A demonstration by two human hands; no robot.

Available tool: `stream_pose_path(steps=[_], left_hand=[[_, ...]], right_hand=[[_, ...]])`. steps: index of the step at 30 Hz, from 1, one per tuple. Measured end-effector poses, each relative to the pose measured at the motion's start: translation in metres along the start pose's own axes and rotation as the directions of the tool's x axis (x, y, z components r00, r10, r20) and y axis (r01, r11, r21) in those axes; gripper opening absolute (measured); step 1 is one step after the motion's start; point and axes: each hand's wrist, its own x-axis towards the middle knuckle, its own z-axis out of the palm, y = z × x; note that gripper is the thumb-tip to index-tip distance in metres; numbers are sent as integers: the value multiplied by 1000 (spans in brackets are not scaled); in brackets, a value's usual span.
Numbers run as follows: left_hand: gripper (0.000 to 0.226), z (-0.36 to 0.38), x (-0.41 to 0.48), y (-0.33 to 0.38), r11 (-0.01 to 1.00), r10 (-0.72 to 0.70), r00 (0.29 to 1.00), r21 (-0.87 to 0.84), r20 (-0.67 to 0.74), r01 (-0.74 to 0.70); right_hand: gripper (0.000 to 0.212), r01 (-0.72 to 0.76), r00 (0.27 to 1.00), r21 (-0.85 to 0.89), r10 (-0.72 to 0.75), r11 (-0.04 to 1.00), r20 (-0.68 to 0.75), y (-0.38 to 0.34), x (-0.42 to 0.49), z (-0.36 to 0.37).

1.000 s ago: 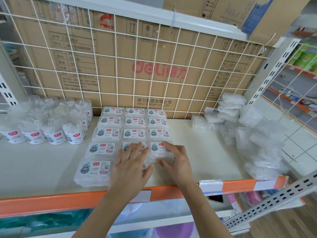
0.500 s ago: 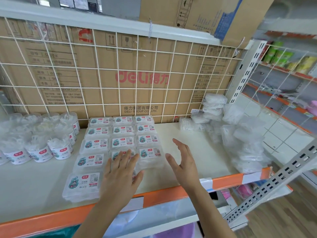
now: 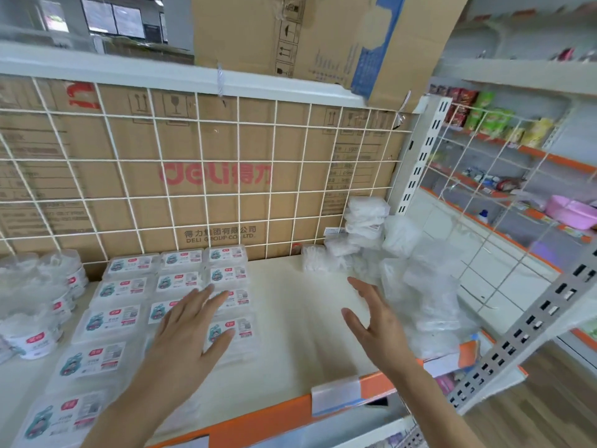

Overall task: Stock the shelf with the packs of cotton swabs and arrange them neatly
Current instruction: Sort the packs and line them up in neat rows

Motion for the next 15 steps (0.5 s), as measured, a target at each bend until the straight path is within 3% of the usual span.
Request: stream_pose_path(steps=[5, 9, 15], left_hand=[[88, 12, 51, 46, 992, 116, 992, 36, 46, -118], [59, 40, 104, 75, 972, 176, 970, 123, 165, -198], [68, 86, 171, 102, 962, 149, 935, 171, 322, -212]], right_hand=[[48, 37, 996, -92, -30, 995, 79, 24, 25, 8], [52, 29, 989, -139, -8, 990, 145, 40, 57, 13], [60, -29, 952, -232, 97, 972, 289, 57, 101, 24]])
